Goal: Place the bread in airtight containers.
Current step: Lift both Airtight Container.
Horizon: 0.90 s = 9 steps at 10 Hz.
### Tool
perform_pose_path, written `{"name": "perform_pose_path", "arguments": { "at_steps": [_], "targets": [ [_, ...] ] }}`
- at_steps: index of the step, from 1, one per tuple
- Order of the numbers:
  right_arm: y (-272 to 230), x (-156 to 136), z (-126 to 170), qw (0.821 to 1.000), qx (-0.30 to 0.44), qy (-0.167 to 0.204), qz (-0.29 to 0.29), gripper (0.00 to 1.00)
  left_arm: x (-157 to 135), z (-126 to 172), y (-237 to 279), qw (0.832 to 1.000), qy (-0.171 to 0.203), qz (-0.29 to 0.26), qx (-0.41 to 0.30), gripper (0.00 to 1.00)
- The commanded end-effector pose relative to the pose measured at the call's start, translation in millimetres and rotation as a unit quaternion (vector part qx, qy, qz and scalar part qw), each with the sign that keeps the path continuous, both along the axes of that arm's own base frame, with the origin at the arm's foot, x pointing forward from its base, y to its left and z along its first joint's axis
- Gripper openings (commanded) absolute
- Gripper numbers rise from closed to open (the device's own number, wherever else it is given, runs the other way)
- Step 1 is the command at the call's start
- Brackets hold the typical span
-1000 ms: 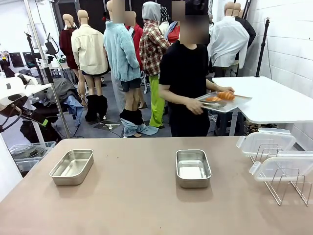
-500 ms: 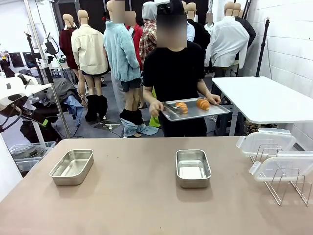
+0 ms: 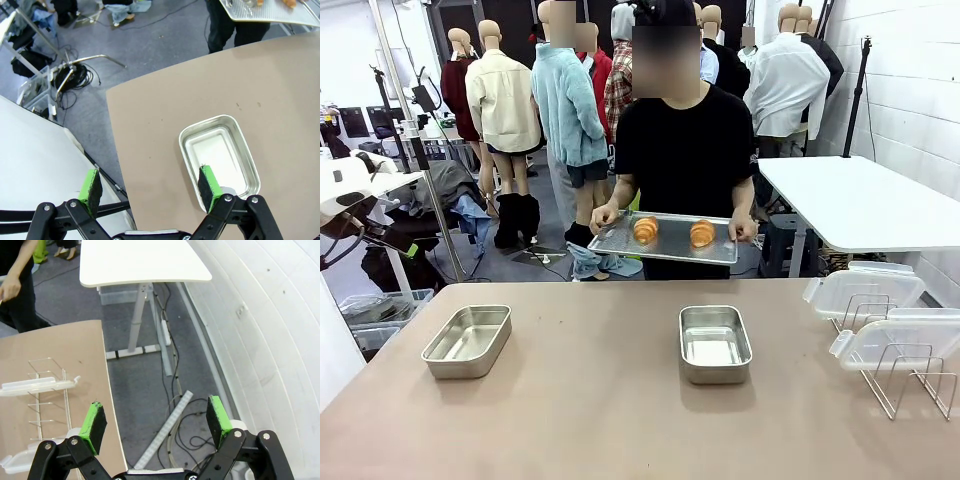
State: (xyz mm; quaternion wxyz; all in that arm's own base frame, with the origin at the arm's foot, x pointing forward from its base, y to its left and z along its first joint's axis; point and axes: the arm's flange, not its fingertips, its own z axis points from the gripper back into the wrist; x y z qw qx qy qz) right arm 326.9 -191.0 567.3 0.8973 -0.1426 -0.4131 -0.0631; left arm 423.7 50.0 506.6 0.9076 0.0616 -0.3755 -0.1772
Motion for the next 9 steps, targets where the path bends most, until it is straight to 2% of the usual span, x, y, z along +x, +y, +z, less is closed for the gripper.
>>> {"name": "perform_pose_path", "arguments": {
  "at_steps": [1,9],
  "targets": [
    [-0.7,0.6,-3.5,1.000,-0.002,0.005,0.003,1.00,-0.6,0.6,1.7,1.000,-0.002,0.004,-0.001,1.00],
    [-0.7,0.6,-3.5,1.000,-0.002,0.005,0.003,1.00,-0.6,0.6,1.7,1.000,-0.002,0.004,-0.001,1.00]
  ]
}}
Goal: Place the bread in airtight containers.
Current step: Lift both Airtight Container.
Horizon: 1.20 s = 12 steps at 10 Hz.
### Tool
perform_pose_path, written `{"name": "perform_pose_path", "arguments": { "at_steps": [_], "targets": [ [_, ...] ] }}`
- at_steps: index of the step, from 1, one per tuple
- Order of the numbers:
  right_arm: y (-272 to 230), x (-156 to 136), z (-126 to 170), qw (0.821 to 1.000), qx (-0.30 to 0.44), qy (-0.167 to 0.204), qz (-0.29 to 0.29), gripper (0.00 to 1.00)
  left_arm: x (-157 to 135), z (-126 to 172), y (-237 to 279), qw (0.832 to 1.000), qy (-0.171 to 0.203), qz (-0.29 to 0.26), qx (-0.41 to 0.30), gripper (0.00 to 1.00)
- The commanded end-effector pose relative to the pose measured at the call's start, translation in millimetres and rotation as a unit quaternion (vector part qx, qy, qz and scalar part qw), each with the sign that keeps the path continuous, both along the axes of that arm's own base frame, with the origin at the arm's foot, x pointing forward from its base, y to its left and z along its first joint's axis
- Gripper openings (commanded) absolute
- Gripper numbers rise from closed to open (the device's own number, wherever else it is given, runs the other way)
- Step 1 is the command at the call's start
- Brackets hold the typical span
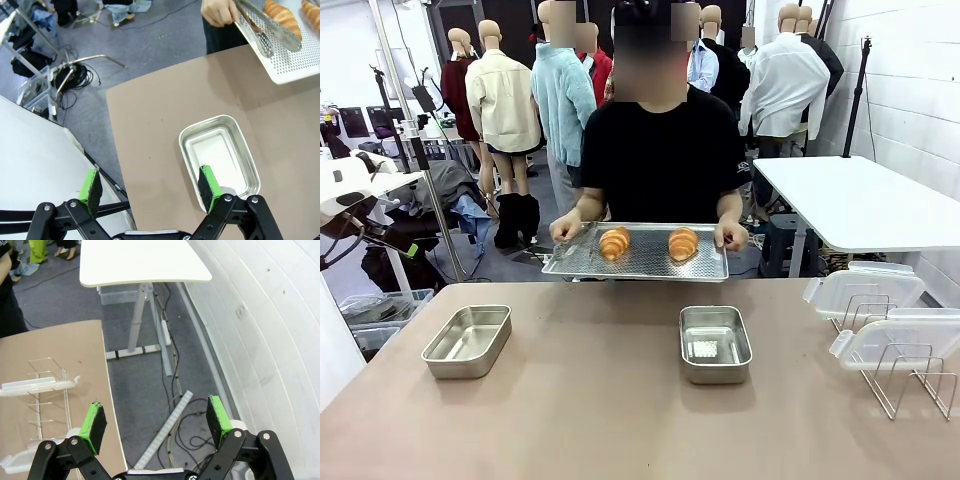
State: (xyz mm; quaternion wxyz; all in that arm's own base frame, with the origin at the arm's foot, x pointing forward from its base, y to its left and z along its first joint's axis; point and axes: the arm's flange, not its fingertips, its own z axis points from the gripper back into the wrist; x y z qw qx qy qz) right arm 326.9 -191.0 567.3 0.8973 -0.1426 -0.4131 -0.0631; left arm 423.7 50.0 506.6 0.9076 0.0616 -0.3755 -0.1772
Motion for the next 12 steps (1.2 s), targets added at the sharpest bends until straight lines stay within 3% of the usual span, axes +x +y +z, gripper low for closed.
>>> {"name": "perform_pose_path", "arguments": {
  "at_steps": [1,12],
  "targets": [
    [-0.7,0.6,-3.4,1.000,-0.002,0.005,0.003,1.00,-0.6,0.6,1.8,1.000,-0.002,0.004,-0.001,1.00],
    [-0.7,0.6,-3.4,1.000,-0.002,0.005,0.003,1.00,-0.6,0.6,1.8,1.000,-0.002,0.004,-0.001,1.00]
  ]
}}
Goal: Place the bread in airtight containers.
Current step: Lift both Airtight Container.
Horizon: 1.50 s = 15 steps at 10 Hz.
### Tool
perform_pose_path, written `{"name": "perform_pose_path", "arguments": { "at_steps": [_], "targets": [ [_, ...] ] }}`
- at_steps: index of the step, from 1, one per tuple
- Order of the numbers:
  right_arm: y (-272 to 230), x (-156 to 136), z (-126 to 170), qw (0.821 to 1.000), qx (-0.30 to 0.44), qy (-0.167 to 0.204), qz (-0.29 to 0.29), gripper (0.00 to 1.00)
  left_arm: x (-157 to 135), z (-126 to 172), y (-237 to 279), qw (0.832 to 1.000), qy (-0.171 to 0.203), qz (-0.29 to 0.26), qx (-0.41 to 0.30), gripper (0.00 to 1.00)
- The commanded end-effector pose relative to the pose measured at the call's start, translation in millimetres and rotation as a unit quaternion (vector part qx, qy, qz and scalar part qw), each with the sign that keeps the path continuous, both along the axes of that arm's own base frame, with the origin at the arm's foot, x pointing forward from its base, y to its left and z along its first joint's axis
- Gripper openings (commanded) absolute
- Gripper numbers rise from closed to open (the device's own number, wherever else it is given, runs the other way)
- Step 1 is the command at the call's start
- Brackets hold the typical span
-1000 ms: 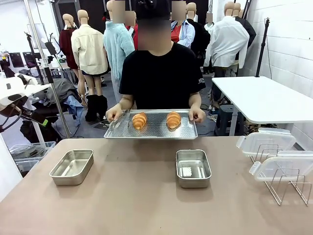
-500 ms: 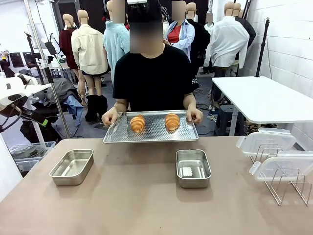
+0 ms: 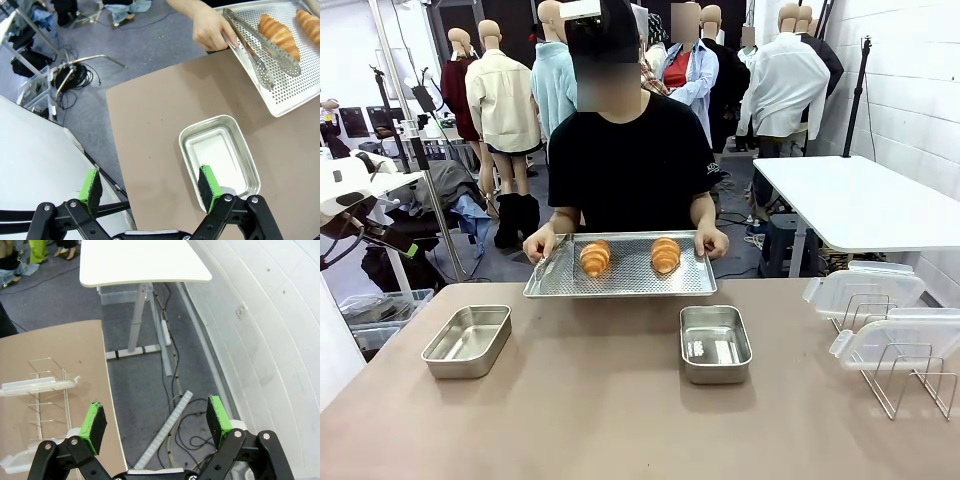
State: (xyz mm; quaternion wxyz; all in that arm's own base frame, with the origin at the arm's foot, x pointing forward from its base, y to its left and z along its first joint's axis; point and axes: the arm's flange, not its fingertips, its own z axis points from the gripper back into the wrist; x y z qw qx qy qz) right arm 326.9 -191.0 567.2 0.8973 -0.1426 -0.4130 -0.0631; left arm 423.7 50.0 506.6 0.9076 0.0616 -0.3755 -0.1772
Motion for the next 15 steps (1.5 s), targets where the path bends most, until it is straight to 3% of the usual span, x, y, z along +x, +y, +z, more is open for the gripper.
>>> {"name": "perform_pose_path", "arguments": {
  "at_steps": [1,5,6,9,10,11,12,13,15],
  "targets": [
    [-0.7,0.6,-3.4,1.000,-0.002,0.005,0.003,1.00,-0.6,0.6,1.8,1.000,-0.002,0.004,-0.001,1.00],
    [0.0,0.0,0.0,1.000,0.000,0.000,0.000,1.00,0.0,0.0,0.0,1.000,0.000,0.000,0.000,1.00],
    [31.6,22.2,34.9,0.999,-0.020,-0.017,0.032,1.00,6.3,24.9,-26.2,1.000,0.009,-0.028,-0.002,1.00],
    [140.7,47.4,112.1,0.993,-0.030,0.002,0.116,1.00,-1.6,76.5,-72.8,0.996,0.038,-0.056,0.060,1.00],
    [180.0,48.5,129.9,0.987,0.002,0.035,0.156,1.00,-1.9,83.0,-83.3,0.993,0.061,-0.055,0.089,1.00],
    [216.7,55.0,131.6,0.977,0.020,0.107,0.181,1.00,2.6,83.5,-86.6,0.991,0.078,-0.029,0.106,1.00],
    [250.2,66.4,121.6,0.973,0.011,0.162,0.162,1.00,9.4,79.3,-86.4,0.989,0.101,-0.021,0.110,1.00],
    [278.1,83.5,97.1,0.952,0.066,0.230,0.193,1.00,19.3,67.6,-82.7,0.986,0.131,-0.025,0.099,1.00],
    [323.4,98.5,48.7,0.947,0.126,0.249,0.162,1.00,34.5,40.7,-61.1,0.986,0.154,-0.006,0.063,1.00]
  ]
}}
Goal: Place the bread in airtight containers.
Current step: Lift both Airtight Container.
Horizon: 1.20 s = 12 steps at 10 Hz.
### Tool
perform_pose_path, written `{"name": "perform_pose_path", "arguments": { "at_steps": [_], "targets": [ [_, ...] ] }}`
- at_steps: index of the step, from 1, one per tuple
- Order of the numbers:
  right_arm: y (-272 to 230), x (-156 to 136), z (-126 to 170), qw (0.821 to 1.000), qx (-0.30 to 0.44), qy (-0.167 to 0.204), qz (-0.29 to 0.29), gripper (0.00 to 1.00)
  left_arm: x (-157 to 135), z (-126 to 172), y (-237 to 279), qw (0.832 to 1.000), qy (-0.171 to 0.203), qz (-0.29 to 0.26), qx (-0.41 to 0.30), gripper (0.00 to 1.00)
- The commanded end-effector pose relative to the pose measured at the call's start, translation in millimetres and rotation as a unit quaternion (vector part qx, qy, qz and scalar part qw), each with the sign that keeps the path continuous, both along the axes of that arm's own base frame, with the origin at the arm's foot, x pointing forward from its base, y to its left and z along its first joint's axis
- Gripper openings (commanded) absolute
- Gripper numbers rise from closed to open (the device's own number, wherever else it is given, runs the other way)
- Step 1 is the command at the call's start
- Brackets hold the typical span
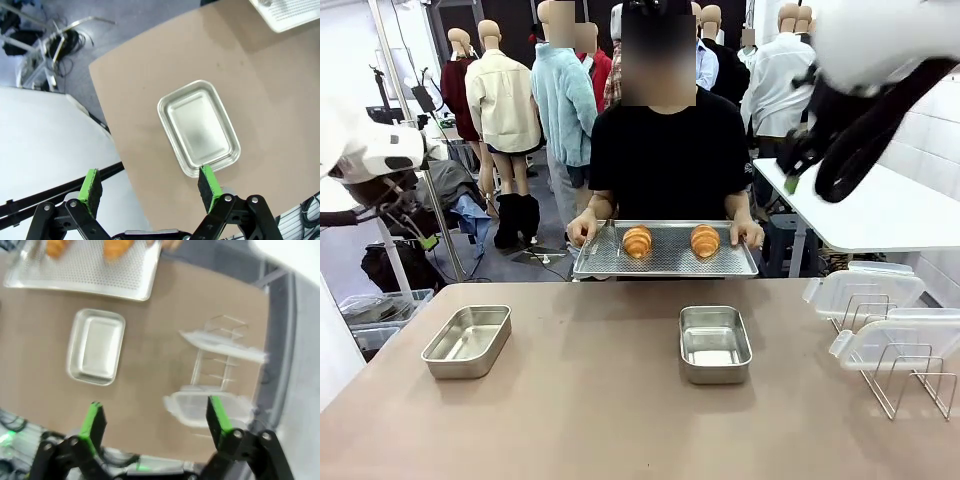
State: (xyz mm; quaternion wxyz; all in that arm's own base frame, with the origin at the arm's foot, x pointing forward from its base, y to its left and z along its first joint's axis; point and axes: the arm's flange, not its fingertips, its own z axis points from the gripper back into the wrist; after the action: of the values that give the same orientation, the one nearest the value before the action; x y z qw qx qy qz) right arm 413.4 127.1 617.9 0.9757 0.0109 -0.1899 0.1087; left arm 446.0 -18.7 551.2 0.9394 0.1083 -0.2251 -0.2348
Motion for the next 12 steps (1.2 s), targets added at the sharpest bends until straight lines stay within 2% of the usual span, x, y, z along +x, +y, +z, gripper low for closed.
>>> {"name": "perform_pose_path", "arguments": {
  "at_steps": [1,2,5,6,7,10,11,12],
  "targets": [
    [23.6,12.5,-28.2,0.999,-0.010,0.019,-0.045,1.00,19.6,-25.9,15.7,0.999,0.037,0.020,-0.034,1.00],
    [36.6,15.9,-53.5,0.999,-0.020,0.019,-0.042,1.00,28.0,-51.9,22.5,0.997,0.064,0.021,-0.043,1.00],
    [48.0,16.6,-108.1,0.997,-0.016,-0.010,-0.069,1.00,43.9,-112.6,33.5,0.991,0.100,0.043,-0.071,1.00],
    [44.9,13.1,-111.2,0.999,-0.003,-0.020,-0.041,1.00,49.3,-127.8,33.6,0.988,0.121,0.090,-0.047,1.00],
    [49.2,18.9,-93.6,0.999,-0.007,0.014,-0.045,1.00,36.7,-105.4,30.5,0.992,0.102,0.044,-0.058,1.00],
    [49.2,18.9,-93.6,0.999,-0.007,0.014,-0.045,1.00,36.7,-105.4,30.5,0.992,0.102,0.044,-0.058,1.00],
    [48.1,18.0,-99.2,0.999,-0.006,0.006,-0.045,1.00,40.6,-113.9,27.2,0.991,0.106,0.053,-0.059,1.00],
    [57.6,29.9,-123.7,0.999,0.003,0.038,-0.037,1.00,55.9,-122.5,22.4,0.989,0.125,0.045,-0.070,1.00]
  ]
}}
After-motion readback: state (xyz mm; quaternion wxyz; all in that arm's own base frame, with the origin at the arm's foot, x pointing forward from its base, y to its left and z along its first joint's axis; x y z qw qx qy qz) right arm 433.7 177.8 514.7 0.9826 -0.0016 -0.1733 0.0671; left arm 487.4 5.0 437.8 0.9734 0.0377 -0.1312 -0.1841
